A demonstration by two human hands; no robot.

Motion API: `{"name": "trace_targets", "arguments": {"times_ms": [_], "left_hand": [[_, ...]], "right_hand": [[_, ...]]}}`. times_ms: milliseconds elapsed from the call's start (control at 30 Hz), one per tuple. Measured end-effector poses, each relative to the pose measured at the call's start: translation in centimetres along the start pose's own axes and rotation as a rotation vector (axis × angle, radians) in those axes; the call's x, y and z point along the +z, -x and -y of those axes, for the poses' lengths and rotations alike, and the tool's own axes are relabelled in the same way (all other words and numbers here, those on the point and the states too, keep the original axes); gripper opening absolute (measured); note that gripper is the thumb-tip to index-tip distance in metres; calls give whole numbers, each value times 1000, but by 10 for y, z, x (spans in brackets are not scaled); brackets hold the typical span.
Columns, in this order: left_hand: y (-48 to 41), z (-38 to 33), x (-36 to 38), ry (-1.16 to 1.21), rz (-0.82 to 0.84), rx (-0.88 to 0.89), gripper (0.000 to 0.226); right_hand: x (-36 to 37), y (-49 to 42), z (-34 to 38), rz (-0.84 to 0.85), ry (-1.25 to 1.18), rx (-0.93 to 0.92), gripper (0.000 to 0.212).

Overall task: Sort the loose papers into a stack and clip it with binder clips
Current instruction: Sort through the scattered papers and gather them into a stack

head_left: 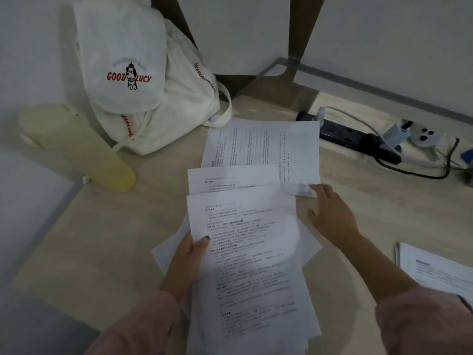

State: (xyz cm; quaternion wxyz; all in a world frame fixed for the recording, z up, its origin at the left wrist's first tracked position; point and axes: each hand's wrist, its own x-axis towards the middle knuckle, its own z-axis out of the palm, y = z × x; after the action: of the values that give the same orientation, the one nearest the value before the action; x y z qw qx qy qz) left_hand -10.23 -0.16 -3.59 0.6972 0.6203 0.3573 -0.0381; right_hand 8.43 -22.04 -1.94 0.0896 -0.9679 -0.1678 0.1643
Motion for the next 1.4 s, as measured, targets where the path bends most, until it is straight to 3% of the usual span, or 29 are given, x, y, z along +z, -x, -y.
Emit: {"name": "trace_targets", "arguments": {"times_ms": [133,267,333,433,533,667,967,1200,1400], "left_hand": [[2,-2,-16,76,-174,0,27],[0,14,-36,28,-334,-10,44],[1,24,-41,106,-354,-49,53],[5,27,-38,220,-337,-108,39],[6,29,-39,188,-316,-98,41],[6,29,-40,138,-292,-83,43],[18,22,-32,113,-305,-77,44],[28,5,-16,219,-244,-92,27],[33,-14,5,221,-134,-113,44]], "right_hand": [[3,-25,-3,92,139,-154,61],[9,-36,-6,-14,173,-232,44],[12,-41,-8,-46,233,-255,37],[16,-45,-9,-103,284,-290,24],[16,-47,-7,-164,302,-290,12],[4,-49,-1,-275,88,-71,17],[-29,-13,-2,-317,-329,111,23],[-22,64,39,-143,-344,-209,17],[32,122,68,110,-363,-283,27]]}}
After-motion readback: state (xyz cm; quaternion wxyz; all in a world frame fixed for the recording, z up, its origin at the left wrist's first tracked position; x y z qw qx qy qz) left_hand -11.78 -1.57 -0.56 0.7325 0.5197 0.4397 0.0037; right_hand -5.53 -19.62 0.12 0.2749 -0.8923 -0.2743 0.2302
